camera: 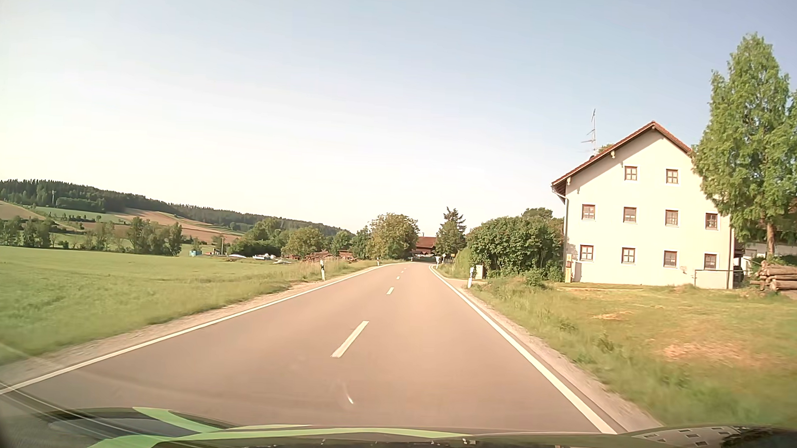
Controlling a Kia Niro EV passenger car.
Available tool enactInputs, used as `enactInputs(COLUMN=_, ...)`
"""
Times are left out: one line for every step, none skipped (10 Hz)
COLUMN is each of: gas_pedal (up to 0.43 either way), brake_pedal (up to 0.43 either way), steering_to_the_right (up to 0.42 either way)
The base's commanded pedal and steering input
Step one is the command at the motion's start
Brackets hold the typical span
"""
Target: Follow the waypoints while adhering to traffic rules and regulations
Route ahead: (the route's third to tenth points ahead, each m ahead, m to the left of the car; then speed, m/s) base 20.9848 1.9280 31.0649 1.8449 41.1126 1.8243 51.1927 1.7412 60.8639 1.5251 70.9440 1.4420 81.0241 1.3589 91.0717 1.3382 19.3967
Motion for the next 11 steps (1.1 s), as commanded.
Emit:
enactInputs(gas_pedal=0.0, brake_pedal=0.0, steering_to_the_right=-0.006)
enactInputs(gas_pedal=0.0, brake_pedal=0.0, steering_to_the_right=-0.006)
enactInputs(gas_pedal=0.0, brake_pedal=0.0, steering_to_the_right=-0.006)
enactInputs(gas_pedal=0.0, brake_pedal=0.0, steering_to_the_right=-0.005)
enactInputs(gas_pedal=0.0, brake_pedal=0.0, steering_to_the_right=-0.005)
enactInputs(gas_pedal=0.0, brake_pedal=0.0, steering_to_the_right=-0.005)
enactInputs(gas_pedal=0.0, brake_pedal=0.0, steering_to_the_right=-0.005)
enactInputs(gas_pedal=0.0, brake_pedal=0.0, steering_to_the_right=-0.005)
enactInputs(gas_pedal=0.0, brake_pedal=0.0, steering_to_the_right=-0.004)
enactInputs(gas_pedal=0.0, brake_pedal=0.0, steering_to_the_right=-0.004)
enactInputs(gas_pedal=0.0, brake_pedal=0.0, steering_to_the_right=-0.004)
